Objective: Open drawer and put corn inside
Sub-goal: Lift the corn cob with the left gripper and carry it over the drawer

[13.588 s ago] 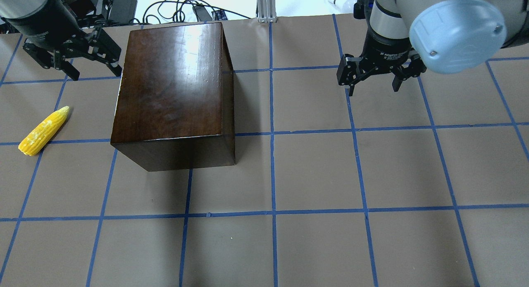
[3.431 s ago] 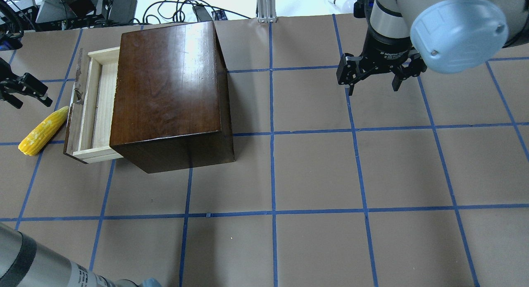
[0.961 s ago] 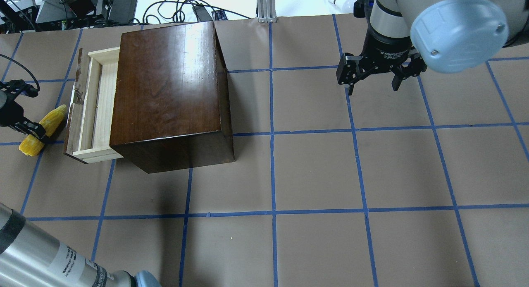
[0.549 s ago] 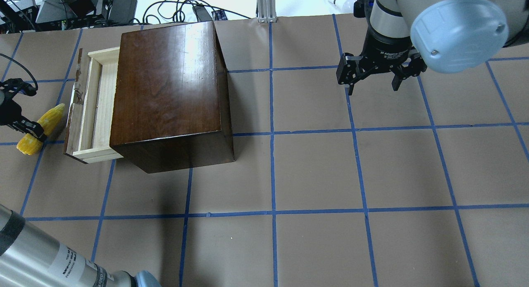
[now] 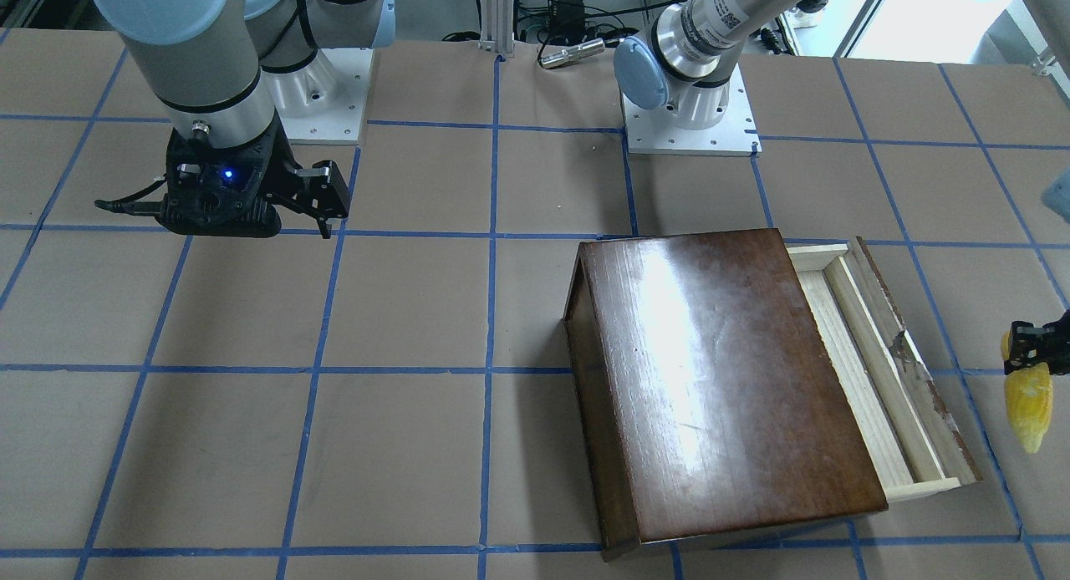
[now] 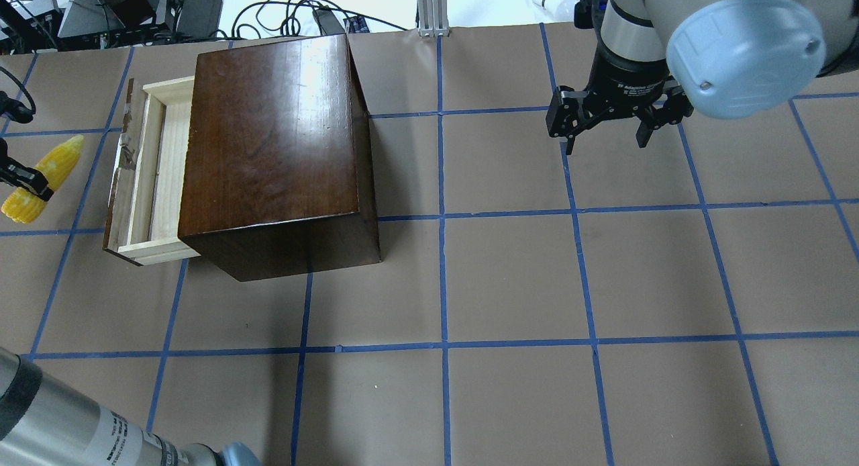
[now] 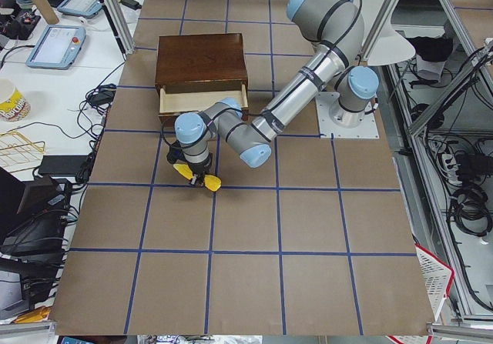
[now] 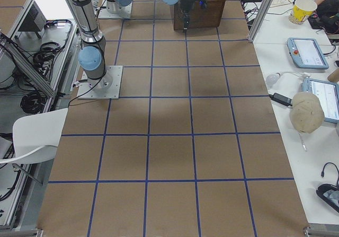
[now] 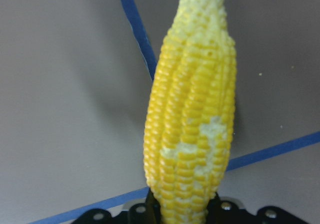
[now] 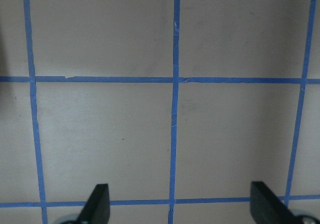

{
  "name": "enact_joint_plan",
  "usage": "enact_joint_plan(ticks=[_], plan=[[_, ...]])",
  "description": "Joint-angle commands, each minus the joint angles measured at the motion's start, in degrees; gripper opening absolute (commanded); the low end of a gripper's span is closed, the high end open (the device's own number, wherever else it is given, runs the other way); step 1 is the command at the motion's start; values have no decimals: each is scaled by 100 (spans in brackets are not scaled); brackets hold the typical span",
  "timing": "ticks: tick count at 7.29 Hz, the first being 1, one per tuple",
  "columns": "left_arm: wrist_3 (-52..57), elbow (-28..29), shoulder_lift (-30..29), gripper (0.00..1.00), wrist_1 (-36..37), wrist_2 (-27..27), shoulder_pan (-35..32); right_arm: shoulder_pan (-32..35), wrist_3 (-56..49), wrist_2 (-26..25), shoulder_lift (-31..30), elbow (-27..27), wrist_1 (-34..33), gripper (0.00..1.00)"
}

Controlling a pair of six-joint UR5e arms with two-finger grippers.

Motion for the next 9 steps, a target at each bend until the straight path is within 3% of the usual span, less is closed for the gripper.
enact_joint_plan(ticks=[1,5,7,9], plan=[[-462,36,491,0,-557,-224,-72,0,0,0,0,9,0,100],[-3016,632,1222,0,-2279,-206,-1336,0,0,17,0,0,0,100],[-4230,590,1337,0,-2450,-442,-1785,0,0,17,0,0,0,100],[-4675,450,1276,0,-2433,-610,-1875,0,-9,18,0,0,0,100]])
